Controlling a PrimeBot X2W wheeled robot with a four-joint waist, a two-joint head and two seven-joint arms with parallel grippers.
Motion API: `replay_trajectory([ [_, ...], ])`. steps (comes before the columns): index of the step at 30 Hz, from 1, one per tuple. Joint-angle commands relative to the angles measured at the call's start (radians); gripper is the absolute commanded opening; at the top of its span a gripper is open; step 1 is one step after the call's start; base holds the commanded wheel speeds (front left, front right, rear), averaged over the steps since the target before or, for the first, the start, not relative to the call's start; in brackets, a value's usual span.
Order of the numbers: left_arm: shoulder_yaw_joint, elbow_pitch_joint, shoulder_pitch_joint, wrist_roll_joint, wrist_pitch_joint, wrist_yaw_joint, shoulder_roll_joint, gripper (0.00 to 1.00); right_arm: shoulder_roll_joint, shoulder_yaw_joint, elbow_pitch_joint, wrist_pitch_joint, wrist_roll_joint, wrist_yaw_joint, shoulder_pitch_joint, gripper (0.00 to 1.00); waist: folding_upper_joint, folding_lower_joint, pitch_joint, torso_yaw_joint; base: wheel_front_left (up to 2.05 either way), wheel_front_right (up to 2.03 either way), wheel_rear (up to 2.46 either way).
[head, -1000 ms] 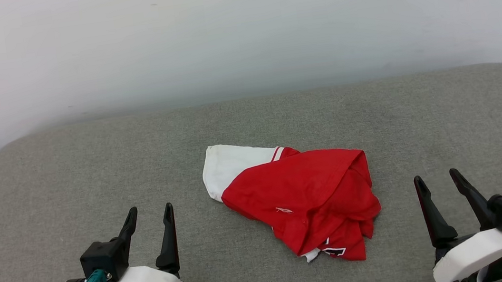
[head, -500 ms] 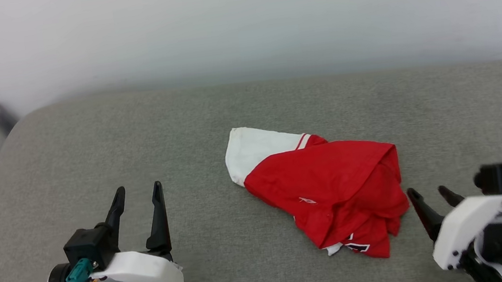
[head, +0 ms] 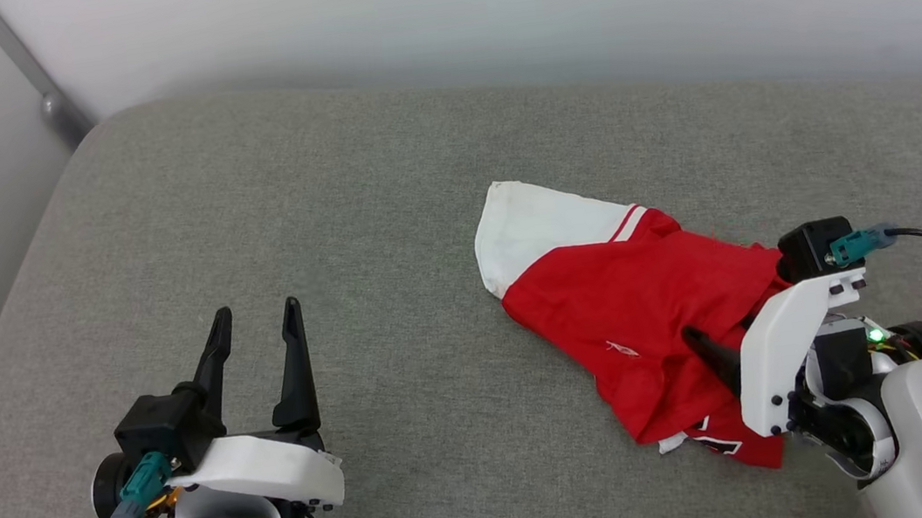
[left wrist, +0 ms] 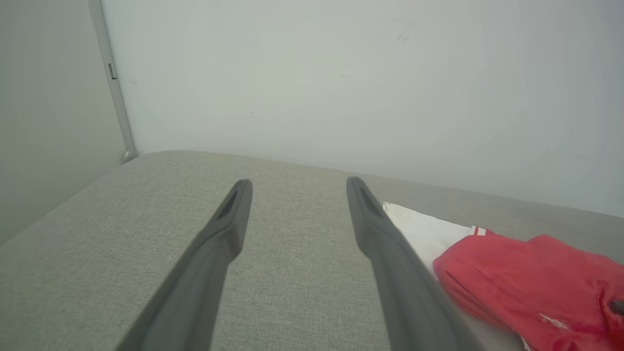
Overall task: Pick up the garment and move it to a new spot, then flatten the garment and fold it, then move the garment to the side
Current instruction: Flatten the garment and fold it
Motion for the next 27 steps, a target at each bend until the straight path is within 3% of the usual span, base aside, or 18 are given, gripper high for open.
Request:
replay_trajectory([
  [1,0.006,0.004,-0.01,0.009,-0.003,-0.006,-0.006,1.0,-0.008,0.005,0.011,-0.005,-0.003,0.0,-0.02,0.47,0.0,-0.0001,0.003,0.007,0.0,0.0,0.0],
  [2,0.011,0.007,-0.008,0.014,-0.003,-0.008,-0.01,1.0,-0.007,0.007,0.012,-0.016,-0.002,0.0,-0.023,0.06,0.0,-0.0001,0.001,0.007,0.0,0.0,0.0],
  [3,0.015,0.009,-0.004,0.019,-0.003,-0.011,-0.013,1.0,-0.007,0.012,0.008,-0.026,0.001,0.0,-0.024,0.0,0.0,-0.0001,-0.001,0.005,0.0,0.0,0.0],
  [11,0.046,0.027,0.041,0.044,-0.003,-0.021,-0.025,1.0,-0.05,0.146,-0.149,-0.091,0.014,0.0,0.038,0.0,0.0,-0.0001,-0.053,-0.048,0.0,0.0,0.0],
  [17,0.048,0.039,0.066,0.051,-0.003,-0.027,-0.029,1.0,-0.094,0.314,-0.286,-0.036,0.087,0.0,0.2,0.0,0.0,-0.0001,-0.097,-0.089,0.0,0.0,0.0],
  [21,0.041,0.047,0.081,0.051,-0.003,-0.027,-0.031,1.0,-0.112,0.374,-0.298,0.022,0.143,0.0,0.332,0.0,0.0,-0.0001,-0.119,-0.109,0.0,0.0,0.0],
  [26,0.037,0.052,0.092,0.04,0.005,-0.025,-0.03,1.0,-0.079,0.376,-0.25,0.04,0.165,0.0,0.444,0.0,0.0,-0.0001,-0.128,-0.127,0.0,0.0,0.0],
  [27,0.036,0.053,0.094,0.038,0.007,-0.024,-0.03,1.0,-0.078,0.377,-0.236,0.034,0.151,0.0,0.452,0.16,0.0,-0.0001,-0.129,-0.129,0.0,0.0,0.0],
])
